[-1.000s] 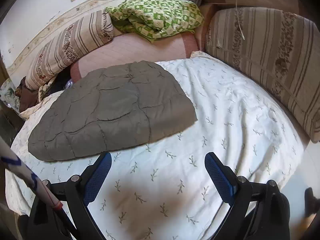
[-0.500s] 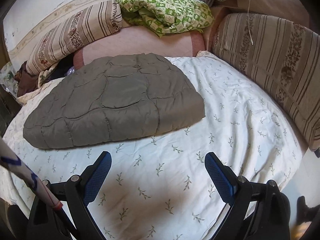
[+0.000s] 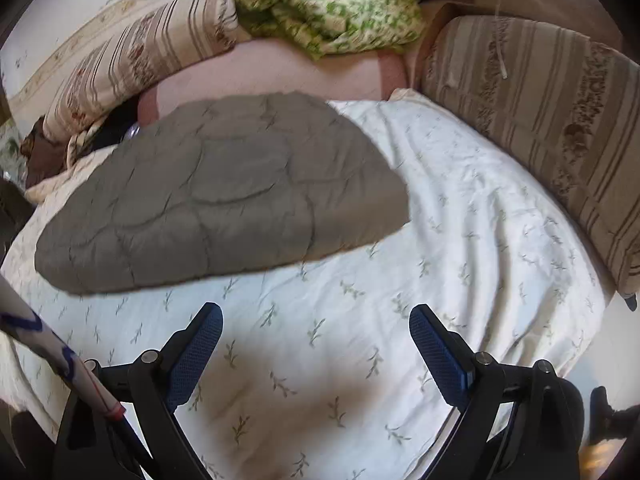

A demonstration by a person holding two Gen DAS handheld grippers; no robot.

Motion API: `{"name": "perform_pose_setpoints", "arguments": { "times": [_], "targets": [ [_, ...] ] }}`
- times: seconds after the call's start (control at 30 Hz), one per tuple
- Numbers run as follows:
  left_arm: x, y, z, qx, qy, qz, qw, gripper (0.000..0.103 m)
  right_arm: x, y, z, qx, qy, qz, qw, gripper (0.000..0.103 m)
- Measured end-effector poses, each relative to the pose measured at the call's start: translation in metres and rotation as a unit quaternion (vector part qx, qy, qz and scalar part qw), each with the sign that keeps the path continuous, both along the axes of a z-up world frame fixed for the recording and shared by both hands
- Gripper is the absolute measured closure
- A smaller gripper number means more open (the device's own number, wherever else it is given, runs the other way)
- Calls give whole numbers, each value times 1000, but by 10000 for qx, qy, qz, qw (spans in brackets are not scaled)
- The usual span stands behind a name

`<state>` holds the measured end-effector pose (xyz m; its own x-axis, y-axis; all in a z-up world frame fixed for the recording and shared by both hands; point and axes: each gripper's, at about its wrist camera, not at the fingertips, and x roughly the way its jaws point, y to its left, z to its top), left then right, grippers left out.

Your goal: Fold large clothes

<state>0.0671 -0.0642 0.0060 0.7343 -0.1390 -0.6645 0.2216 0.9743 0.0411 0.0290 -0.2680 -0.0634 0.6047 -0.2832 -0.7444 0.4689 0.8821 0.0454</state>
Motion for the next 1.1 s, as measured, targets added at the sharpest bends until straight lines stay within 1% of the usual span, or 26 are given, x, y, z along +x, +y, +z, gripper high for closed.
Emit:
{"name": "perform_pose_setpoints", "arguments": {
  "times": [0.13,0.2,0.33,0.57,0.77,1.1],
  "targets": [
    [5,-4,-10,130,179,-23,9998,3,0,-1,-1,-103,44,-82,9999,6],
    [6,-5,-12,148,215,-35,9997,3,0,-4,-3,-65,69,-130,9999,6],
    [11,-2,-18,100,364,-14,9993,3,4,-5,-7,-4,144,-135,9998,6],
    [23,5,-27,-40,653,67,9978,3,12,9,-9,-158,254,60,9995,6],
    [28,9,-32,-72,727,130,9972,3,19,18,-12,-214,362,180,9990,6],
    [31,9,-38,-70,831,97,9965,3,21,20,-12,-288,361,175,9988,6]
  ]
}}
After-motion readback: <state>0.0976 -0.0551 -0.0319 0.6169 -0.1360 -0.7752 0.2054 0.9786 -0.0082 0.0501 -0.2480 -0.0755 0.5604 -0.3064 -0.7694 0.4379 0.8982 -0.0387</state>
